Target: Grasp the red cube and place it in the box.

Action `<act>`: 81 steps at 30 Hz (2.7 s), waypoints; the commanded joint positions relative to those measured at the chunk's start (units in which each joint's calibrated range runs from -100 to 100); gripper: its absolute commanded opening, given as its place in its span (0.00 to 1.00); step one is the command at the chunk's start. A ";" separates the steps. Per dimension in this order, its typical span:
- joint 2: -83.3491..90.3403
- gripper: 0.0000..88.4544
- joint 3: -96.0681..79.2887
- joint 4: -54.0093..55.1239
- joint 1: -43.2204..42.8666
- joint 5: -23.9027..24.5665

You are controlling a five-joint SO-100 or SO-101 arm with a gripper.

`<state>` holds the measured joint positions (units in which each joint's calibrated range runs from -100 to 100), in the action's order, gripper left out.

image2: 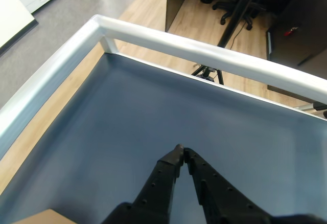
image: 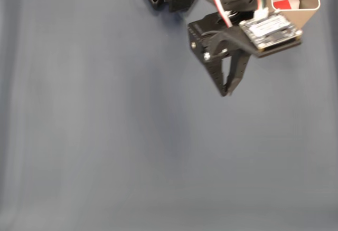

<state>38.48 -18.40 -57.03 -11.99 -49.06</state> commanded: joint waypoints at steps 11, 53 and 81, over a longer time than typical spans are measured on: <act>2.94 0.00 -8.86 8.40 8.97 1.76; 46.90 0.00 -74.22 27.69 11.95 0.29; 61.35 0.00 -81.42 -6.62 10.53 1.37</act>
<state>97.77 -99.27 -58.65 -0.79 -48.28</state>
